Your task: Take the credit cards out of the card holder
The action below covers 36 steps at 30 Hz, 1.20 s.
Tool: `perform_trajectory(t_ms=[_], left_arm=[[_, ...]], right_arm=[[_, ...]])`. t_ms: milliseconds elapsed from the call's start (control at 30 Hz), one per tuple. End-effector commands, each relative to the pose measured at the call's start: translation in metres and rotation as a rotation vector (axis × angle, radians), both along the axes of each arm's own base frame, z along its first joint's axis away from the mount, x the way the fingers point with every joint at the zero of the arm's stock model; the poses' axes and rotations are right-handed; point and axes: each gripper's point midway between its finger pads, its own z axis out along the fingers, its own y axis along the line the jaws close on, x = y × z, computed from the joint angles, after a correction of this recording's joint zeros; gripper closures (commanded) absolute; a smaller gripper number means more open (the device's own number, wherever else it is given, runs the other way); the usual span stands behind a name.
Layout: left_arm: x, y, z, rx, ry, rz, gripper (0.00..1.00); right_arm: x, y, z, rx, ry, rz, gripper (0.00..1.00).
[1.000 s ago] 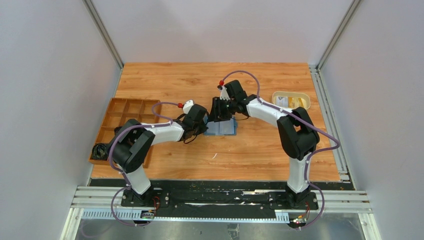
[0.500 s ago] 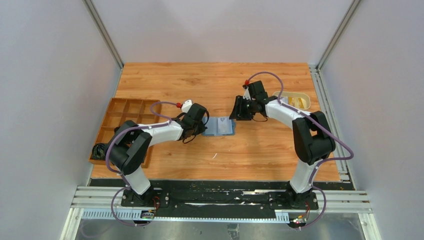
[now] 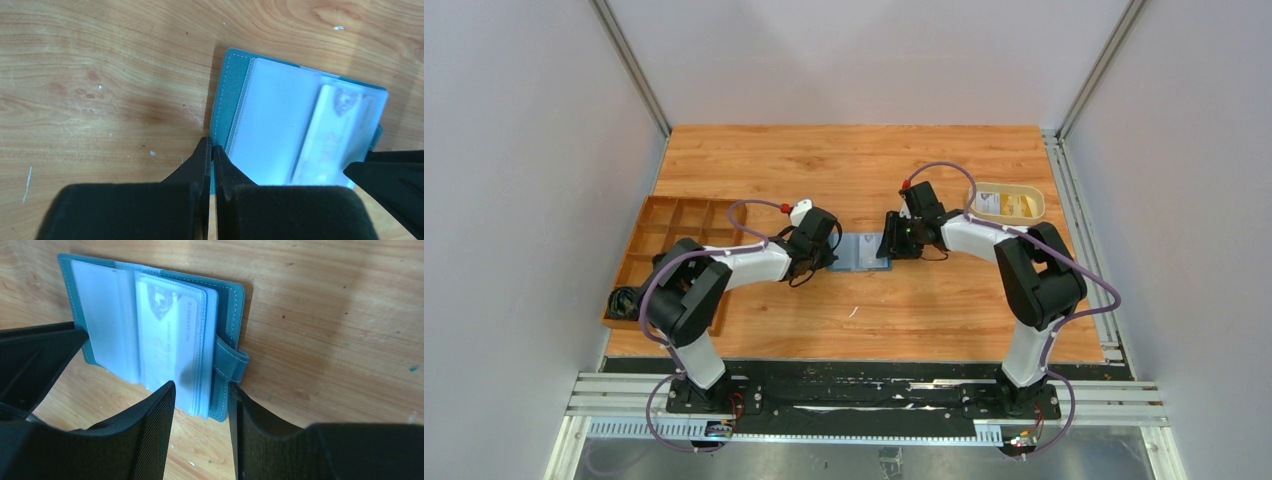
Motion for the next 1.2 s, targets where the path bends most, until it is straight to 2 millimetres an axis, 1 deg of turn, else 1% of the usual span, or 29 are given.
perform_trajectory(t_ms=[0,67,167,267,333,367,433,500,600,700,800,900,967,1000,1067,1167], left_arm=[[-0.009,-0.017,-0.017,-0.051,0.031,-0.069,1.0],[-0.01,-0.019,-0.022,-0.071,0.038,-0.061,1.0],[-0.012,-0.02,-0.029,-0.079,0.051,-0.059,1.0],[-0.012,-0.02,-0.031,-0.075,0.053,-0.061,1.0],[-0.011,-0.021,-0.03,-0.077,0.052,-0.067,1.0],[-0.012,-0.021,-0.031,-0.075,0.054,-0.068,1.0],[-0.013,-0.02,-0.032,-0.072,0.055,-0.07,1.0],[-0.014,-0.019,-0.033,-0.069,0.059,-0.071,1.0],[-0.015,-0.019,-0.035,-0.068,0.065,-0.071,1.0],[-0.014,-0.02,-0.035,-0.07,0.064,-0.073,1.0],[-0.014,-0.02,-0.034,-0.07,0.061,-0.074,1.0],[-0.014,-0.02,-0.034,-0.068,0.062,-0.074,1.0],[-0.015,-0.019,-0.035,-0.067,0.064,-0.074,1.0],[-0.014,-0.02,-0.034,-0.068,0.062,-0.074,1.0],[-0.014,-0.02,-0.034,-0.069,0.063,-0.073,1.0],[-0.013,-0.021,-0.034,-0.071,0.064,-0.074,1.0]], right_arm=[[-0.008,0.015,-0.019,-0.013,0.034,-0.013,0.54],[-0.012,0.014,-0.025,-0.034,0.048,-0.002,0.55],[-0.01,0.003,-0.016,-0.101,0.013,-0.014,0.55],[0.0,-0.016,0.007,-0.192,-0.071,-0.052,0.55],[0.007,-0.023,0.028,-0.212,-0.136,-0.07,0.54],[0.008,-0.022,0.037,-0.202,-0.159,-0.071,0.54],[0.01,-0.015,0.05,-0.156,-0.186,-0.056,0.54],[0.009,0.0,0.059,-0.087,-0.193,-0.019,0.54],[0.007,0.013,0.056,-0.052,-0.174,0.01,0.53],[0.004,0.017,0.045,-0.049,-0.143,0.014,0.53],[0.003,0.01,0.038,-0.078,-0.137,-0.011,0.54],[0.004,-0.008,0.038,-0.152,-0.155,-0.07,0.54],[0.008,-0.023,0.04,-0.221,-0.178,-0.118,0.54],[0.009,-0.026,0.042,-0.227,-0.189,-0.123,0.54],[0.01,-0.023,0.045,-0.213,-0.201,-0.111,0.54],[0.008,-0.009,0.044,-0.16,-0.181,-0.067,0.54]])
